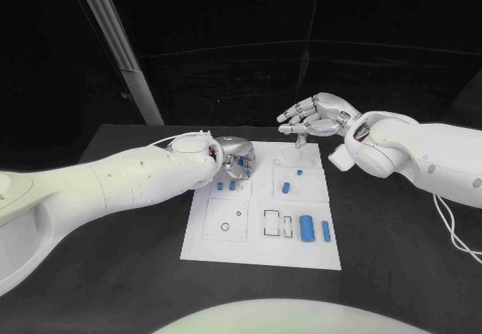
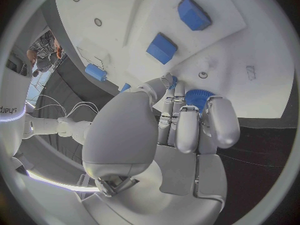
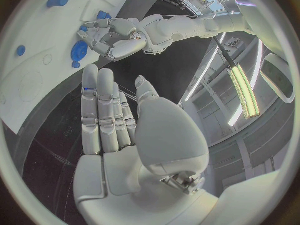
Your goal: Assemble the parts on the task board
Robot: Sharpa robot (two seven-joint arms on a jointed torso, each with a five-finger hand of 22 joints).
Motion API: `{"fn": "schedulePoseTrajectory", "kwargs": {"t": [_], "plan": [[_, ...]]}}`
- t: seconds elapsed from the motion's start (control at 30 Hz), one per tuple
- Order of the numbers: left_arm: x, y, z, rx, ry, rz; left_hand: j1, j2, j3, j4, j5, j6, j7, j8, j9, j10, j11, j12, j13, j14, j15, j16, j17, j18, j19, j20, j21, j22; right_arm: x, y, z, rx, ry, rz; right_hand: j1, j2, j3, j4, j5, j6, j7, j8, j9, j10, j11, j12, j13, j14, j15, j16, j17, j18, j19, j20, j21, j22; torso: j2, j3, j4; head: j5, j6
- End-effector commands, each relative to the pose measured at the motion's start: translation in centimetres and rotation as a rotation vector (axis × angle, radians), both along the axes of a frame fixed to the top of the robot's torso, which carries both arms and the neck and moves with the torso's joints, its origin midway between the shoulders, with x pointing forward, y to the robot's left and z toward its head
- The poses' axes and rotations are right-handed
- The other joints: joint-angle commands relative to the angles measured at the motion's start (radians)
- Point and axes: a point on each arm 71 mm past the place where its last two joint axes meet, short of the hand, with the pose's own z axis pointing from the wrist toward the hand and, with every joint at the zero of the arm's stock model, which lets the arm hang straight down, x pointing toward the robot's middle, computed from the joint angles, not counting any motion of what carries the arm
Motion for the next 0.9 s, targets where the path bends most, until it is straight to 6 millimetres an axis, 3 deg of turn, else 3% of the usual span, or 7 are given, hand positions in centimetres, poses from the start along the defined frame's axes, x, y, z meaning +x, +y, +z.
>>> {"fn": "schedulePoseTrajectory", "kwargs": {"t": [0.03, 0.6, 0.9], "plan": [[-0.1, 0.1, 0.6, -0.057, -0.047, -0.012, -0.006, 0.001, 0.008, -0.001, 0.002, 0.011, 0.001, -0.005, 0.001, 0.008, 0.001, -0.008, 0.001, 0.027, -0.009, 0.006, -0.002, -0.009, 0.008, -0.001, 0.003, 0.001, 0.0, 0.1, 0.2, 0.005, -0.004, 0.007, 0.003, 0.010, 0.001, -0.004, 0.006, -0.009, -0.002, 0.005, -0.001, -0.005, 0.002, 0.007, -0.001, -0.006, 0.000, 0.006, 0.000, 0.004, -0.001, 0.005, -0.003, -0.001, 0.000, 0.0006, 0.0004, 0.001, 0.001], [-0.2, 2.0, 2.4, -0.148, -0.055, 0.027, -0.019, -0.003, 0.021, -0.008, 0.002, 0.021, 0.001, -0.015, 0.001, 0.024, 0.001, -0.033, 0.000, 0.026, -0.009, 0.006, -0.008, -0.009, 0.008, -0.001, 0.005, 0.005, 0.0, -0.2, 0.2, 0.003, -0.006, 0.004, 0.005, 0.011, 0.002, -0.005, 0.006, -0.008, -0.002, 0.007, -0.001, -0.006, 0.002, 0.007, -0.003, -0.007, 0.000, 0.006, 0.000, 0.004, 0.000, 0.005, -0.004, -0.001, -0.001, 0.0004, 0.0028, 0.003, 0.007], [0.0, 3.8, 2.5, -0.120, -0.011, 0.057, -0.027, -0.007, 0.023, -0.011, 0.002, 0.027, 0.000, -0.019, 0.001, 0.034, 0.000, -0.045, 0.001, 0.025, -0.009, 0.005, -0.013, -0.009, 0.008, -0.002, 0.005, 0.006, 0.0, -0.3, 0.2, 0.002, -0.006, 0.001, 0.005, 0.011, 0.002, -0.005, 0.006, -0.008, -0.002, 0.007, -0.001, -0.006, 0.002, 0.007, -0.003, -0.007, 0.000, 0.006, 0.000, 0.004, 0.000, 0.005, -0.004, -0.001, -0.001, 0.0006, 0.0001, 0.009, 0.008]]}}
